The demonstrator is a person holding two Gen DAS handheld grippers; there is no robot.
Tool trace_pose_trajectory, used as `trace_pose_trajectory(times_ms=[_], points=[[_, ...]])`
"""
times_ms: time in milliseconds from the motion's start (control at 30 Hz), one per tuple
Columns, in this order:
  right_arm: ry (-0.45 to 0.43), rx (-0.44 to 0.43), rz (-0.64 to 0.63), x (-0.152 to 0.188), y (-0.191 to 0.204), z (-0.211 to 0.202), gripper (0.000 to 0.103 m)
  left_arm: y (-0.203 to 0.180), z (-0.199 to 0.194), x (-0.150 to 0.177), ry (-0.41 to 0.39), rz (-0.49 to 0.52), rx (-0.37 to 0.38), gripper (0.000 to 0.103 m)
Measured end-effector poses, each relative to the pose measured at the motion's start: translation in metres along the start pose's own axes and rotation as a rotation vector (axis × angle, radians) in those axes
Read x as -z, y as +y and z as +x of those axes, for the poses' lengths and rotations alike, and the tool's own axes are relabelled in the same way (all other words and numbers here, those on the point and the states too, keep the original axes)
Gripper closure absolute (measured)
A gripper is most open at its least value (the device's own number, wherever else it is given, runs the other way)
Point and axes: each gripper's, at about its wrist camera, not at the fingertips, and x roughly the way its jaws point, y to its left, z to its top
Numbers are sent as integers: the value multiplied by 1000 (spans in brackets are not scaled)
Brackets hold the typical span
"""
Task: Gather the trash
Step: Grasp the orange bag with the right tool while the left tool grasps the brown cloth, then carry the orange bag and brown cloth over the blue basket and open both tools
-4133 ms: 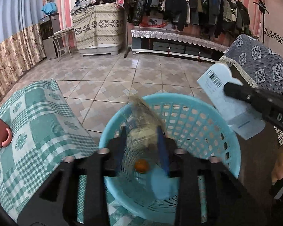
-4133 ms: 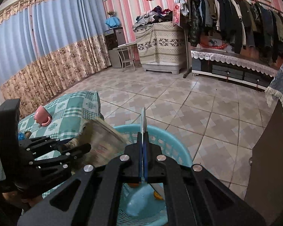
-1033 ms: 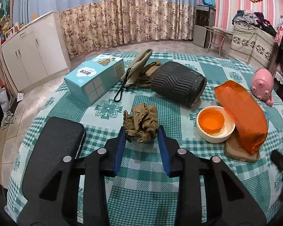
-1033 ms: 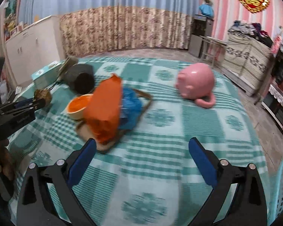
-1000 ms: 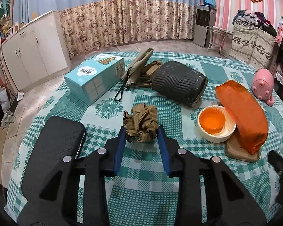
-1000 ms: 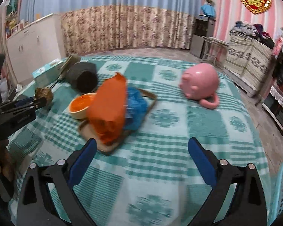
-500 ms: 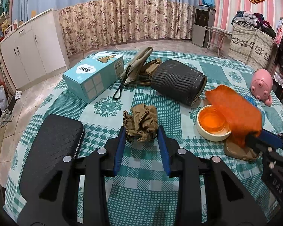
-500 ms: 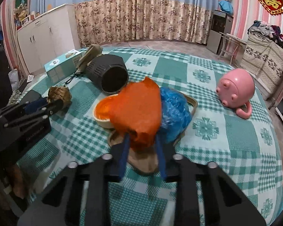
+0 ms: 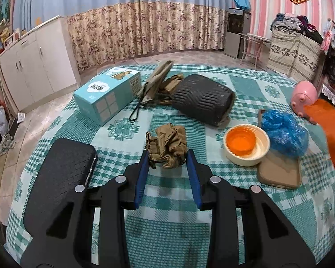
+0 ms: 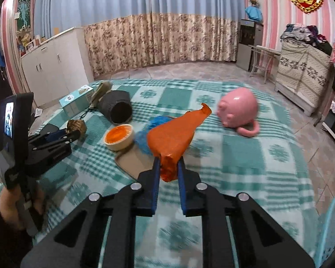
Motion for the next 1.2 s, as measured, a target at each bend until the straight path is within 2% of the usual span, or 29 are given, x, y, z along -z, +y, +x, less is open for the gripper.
trace_pose_trajectory(times_ms=[200, 300, 500, 700, 833, 967, 1200], points=[[-8, 28, 55, 22, -39, -25, 87, -21, -23, 3, -19, 33, 11, 70], [-19, 44, 80, 32, -58, -37, 87, -37, -39, 11, -10, 40, 47, 70], [-64, 90, 132, 48, -95, -68, 87, -82, -62, 19, -27, 115, 95, 70], [-104, 172, 187, 70, -143, -104, 87, -139, -88, 25, -43, 160, 217, 70], [-124, 241, 229, 86, -176, -127, 87, -184, -104, 28, -57, 226, 294, 70], [-130, 346, 272, 107, -213, -150, 87, -221, -114, 28, -67, 289, 352, 70], [-150, 486, 300, 122, -249, -186, 87, -290, -137, 16, -71, 376, 531, 70]])
